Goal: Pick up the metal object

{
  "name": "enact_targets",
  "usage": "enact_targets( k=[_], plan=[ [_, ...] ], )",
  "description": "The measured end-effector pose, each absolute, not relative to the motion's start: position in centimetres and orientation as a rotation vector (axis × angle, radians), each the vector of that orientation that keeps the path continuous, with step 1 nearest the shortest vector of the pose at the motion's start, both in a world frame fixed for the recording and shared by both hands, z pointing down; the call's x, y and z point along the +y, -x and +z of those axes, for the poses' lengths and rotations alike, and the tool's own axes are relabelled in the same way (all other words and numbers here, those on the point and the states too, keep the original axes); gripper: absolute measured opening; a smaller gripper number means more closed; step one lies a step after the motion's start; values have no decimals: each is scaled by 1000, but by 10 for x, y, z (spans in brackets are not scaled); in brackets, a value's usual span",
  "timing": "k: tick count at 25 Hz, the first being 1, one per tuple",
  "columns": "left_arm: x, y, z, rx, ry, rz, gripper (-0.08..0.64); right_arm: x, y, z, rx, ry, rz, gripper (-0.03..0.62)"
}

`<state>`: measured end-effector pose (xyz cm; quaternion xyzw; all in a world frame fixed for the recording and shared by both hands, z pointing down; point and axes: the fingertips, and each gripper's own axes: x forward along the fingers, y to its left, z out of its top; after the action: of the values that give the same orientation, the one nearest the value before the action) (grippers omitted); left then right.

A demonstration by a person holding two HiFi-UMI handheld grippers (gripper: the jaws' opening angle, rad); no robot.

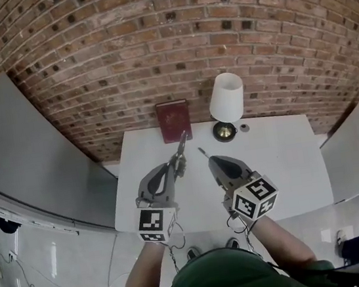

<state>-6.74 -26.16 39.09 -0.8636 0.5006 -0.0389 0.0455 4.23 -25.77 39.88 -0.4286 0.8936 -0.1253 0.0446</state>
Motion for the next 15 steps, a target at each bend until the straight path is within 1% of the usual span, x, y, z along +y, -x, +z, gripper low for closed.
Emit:
enact_targets(
  k=[15],
  plan=[
    [-251, 72, 364, 1597, 2637, 37, 14, -249, -38, 371, 2761, 1261, -214, 3]
  ],
)
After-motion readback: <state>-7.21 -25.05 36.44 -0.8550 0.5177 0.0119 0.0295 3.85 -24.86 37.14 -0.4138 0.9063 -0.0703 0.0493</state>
